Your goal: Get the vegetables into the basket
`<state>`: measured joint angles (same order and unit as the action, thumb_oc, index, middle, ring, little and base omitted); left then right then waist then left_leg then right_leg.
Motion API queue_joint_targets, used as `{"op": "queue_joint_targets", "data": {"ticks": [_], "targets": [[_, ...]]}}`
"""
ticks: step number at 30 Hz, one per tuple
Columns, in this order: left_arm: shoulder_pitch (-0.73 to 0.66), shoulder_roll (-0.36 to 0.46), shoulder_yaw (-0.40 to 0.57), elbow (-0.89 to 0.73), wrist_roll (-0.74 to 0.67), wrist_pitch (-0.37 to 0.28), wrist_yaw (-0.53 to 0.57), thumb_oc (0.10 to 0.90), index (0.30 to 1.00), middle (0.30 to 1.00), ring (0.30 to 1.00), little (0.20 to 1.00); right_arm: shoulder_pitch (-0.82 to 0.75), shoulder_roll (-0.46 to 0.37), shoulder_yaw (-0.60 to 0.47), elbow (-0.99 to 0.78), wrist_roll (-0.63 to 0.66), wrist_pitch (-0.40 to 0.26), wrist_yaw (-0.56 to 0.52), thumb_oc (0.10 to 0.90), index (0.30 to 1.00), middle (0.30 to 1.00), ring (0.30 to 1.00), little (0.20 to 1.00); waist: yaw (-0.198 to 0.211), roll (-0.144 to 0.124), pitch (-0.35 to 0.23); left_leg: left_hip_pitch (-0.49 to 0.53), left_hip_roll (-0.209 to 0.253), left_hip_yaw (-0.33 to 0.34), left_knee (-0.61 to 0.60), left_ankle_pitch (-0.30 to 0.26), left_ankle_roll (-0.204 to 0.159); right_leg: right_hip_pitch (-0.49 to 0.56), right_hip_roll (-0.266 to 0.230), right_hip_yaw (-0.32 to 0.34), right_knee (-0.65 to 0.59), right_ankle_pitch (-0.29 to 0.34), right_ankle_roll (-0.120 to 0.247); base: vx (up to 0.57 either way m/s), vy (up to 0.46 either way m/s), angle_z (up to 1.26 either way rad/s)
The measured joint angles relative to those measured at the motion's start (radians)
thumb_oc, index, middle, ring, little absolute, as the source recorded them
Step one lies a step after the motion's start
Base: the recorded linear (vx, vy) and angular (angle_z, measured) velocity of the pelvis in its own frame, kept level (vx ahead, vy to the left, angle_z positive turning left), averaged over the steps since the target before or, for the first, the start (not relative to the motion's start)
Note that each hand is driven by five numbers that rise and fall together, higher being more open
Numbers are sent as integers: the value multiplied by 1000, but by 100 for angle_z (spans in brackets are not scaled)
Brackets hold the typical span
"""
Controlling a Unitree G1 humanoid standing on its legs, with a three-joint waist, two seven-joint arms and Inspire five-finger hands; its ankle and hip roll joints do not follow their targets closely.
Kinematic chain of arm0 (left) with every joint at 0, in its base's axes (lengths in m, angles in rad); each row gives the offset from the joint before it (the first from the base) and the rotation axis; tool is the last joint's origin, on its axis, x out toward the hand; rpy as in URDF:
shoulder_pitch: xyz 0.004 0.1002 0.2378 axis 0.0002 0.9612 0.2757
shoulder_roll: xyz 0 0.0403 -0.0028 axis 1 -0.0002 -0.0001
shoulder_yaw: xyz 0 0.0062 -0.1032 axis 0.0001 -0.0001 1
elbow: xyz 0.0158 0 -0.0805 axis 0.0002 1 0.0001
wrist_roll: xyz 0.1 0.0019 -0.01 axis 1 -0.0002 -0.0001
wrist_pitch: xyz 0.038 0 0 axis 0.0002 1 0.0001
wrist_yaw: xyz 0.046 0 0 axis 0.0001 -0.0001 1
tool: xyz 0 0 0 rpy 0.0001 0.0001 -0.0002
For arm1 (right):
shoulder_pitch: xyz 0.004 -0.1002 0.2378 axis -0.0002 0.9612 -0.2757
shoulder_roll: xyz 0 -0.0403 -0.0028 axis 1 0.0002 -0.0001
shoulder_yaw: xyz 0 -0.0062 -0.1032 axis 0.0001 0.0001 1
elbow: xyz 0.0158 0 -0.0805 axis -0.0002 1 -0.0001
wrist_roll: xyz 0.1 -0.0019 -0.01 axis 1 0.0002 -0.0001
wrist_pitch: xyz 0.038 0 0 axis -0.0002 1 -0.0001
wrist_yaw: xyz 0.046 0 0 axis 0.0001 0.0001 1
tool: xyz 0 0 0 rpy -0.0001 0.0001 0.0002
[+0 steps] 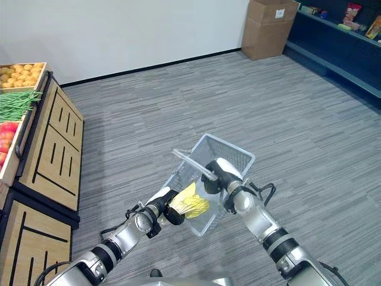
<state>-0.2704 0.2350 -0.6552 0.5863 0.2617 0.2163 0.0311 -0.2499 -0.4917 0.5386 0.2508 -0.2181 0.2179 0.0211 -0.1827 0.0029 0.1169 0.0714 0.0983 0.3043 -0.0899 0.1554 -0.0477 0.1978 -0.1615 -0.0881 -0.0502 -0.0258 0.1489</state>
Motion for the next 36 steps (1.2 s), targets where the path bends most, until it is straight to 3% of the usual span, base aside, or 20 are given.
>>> {"op": "queue_joint_targets", "data": {"ticks": [9, 11, 12, 36], "targets": [[-19, 1, -62, 5, 53, 0, 1, 400, 300, 300, 300, 300, 27, 7, 75, 2, 2, -4, 25, 400, 300, 300, 300, 300, -4, 1, 0, 0, 1, 3, 0, 0, -1, -1, 1, 3, -1, 2, 0, -1, -2, -1], [-19, 1, -62, 12, 54, -1, 1, 545, 503, 503, 503, 503, 27, 8, 77, 2, 2, -5, 28, 400, 300, 300, 300, 300, -4, 1, 0, 0, 1, 3, 0, 0, -1, -1, 1, 3, -1, 2, 0, 0, 0, 0], [-19, 4, -62, 13, 54, -1, 1, 900, 1000, 1000, 1000, 1000, 27, 8, 77, 1, 2, -6, 29, 400, 300, 300, 300, 300, -4, 1, 0, 0, 1, 3, 0, 0, -1, -1, 1, 3, -1, 2, 0, 0, 0, 0], [-21, -17, -96, 51, 122, -13, -7, 900, 1000, 1000, 1000, 1000, 28, 4, 82, -4, 1, -26, 28, 400, 300, 300, 300, 300, 1, 8, -5, 0, 0, -6, 0, 0, -1, 6, 1, -8, -2, 3, 0, 0, 1, 1]]}}
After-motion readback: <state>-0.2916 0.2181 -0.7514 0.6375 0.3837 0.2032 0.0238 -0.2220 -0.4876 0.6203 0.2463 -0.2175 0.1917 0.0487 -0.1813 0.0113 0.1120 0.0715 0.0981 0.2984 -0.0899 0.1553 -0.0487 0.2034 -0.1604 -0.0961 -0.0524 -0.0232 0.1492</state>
